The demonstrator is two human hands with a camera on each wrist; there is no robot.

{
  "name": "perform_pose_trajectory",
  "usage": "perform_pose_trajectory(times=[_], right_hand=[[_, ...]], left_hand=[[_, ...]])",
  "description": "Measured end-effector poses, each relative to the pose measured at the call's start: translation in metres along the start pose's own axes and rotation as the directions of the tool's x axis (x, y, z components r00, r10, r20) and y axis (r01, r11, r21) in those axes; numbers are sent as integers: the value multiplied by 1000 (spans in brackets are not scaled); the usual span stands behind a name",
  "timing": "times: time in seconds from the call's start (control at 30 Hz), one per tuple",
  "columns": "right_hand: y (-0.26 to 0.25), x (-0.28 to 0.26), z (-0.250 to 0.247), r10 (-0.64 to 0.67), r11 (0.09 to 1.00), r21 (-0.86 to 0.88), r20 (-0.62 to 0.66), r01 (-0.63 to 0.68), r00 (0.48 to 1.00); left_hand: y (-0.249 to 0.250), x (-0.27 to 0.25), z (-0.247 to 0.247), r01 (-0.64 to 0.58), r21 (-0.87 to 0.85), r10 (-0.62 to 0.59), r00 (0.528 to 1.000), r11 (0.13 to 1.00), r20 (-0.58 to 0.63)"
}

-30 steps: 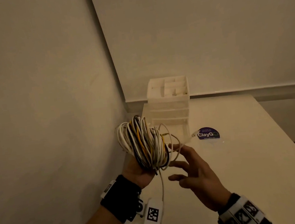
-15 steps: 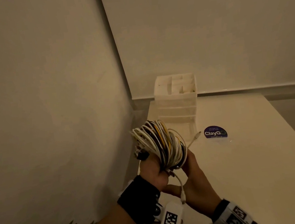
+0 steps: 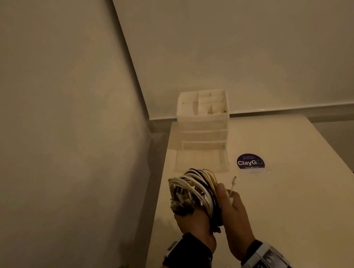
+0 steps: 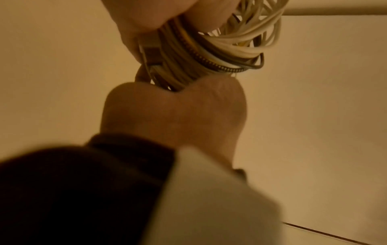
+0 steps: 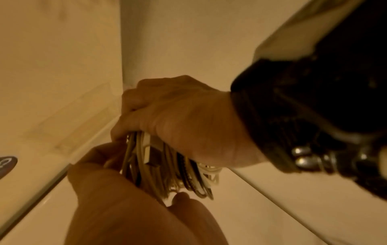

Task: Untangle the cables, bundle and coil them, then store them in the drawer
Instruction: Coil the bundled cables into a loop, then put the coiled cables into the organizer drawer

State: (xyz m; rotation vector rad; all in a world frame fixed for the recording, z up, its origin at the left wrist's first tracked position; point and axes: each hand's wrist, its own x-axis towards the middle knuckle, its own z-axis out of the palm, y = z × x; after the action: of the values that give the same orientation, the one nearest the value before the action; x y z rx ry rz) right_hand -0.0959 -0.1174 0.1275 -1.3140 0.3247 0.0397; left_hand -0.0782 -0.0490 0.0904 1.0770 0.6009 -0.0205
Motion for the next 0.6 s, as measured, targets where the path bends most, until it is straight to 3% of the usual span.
perform_pose_trajectory(times=[0.1, 0.23, 0.4, 0.53, 0.6], right_hand=[[-2, 9, -11, 53, 997, -68, 91, -47, 994], [9, 38, -27, 70, 973, -224, 93, -47, 993], [20, 95, -38, 126, 928, -351, -25, -127, 992], [28, 138, -45, 156, 963, -215, -48, -163, 987], [27, 154, -48, 226, 969, -98, -11, -226, 974]], left_hand=[[-8, 15, 9, 49, 13, -49, 999, 999, 17], [-15, 28, 25, 126, -47, -126, 992, 991, 7], [-23, 66, 42, 45, 214, -9, 986, 976, -166], [-18, 102, 48, 41, 268, -4, 991, 963, -137], [-6, 111, 46, 76, 193, -75, 997, 978, -11]])
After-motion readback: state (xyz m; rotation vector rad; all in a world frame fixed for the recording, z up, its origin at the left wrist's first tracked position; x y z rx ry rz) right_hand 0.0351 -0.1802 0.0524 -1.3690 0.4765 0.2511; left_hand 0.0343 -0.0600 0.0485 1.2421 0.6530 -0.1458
